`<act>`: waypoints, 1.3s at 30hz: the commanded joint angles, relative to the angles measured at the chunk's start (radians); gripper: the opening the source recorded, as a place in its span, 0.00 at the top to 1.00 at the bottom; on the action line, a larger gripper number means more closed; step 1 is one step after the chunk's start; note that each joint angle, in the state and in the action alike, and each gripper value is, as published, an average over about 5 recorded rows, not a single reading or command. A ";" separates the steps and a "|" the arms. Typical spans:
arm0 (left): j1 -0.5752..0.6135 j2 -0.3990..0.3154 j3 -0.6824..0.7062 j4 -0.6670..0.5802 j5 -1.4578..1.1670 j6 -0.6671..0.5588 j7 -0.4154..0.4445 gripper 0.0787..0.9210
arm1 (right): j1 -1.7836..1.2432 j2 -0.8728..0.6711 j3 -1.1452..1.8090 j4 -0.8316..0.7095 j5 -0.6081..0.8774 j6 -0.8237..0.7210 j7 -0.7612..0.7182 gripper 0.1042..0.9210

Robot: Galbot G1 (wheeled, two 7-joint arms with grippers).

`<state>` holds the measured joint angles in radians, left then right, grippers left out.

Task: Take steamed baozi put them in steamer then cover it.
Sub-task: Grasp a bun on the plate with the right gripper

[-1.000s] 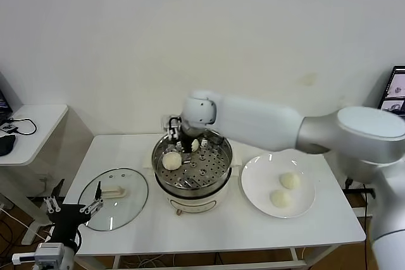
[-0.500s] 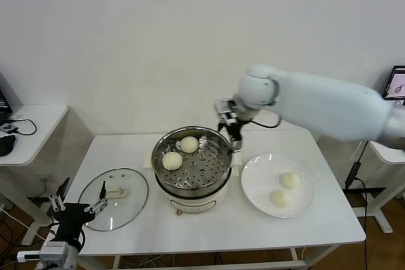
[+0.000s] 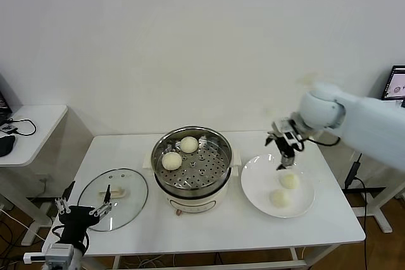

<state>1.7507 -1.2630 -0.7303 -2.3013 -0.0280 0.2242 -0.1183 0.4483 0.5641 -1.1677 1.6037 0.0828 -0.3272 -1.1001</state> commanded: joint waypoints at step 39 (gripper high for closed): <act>0.008 -0.025 -0.001 0.023 0.020 -0.003 0.005 0.12 | -0.537 0.137 0.313 -0.249 -0.260 0.044 0.063 0.12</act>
<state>1.7581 -1.2879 -0.7312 -2.2785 -0.0080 0.2217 -0.1127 -0.0668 0.6749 -0.8679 1.3872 -0.1613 -0.2812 -1.0419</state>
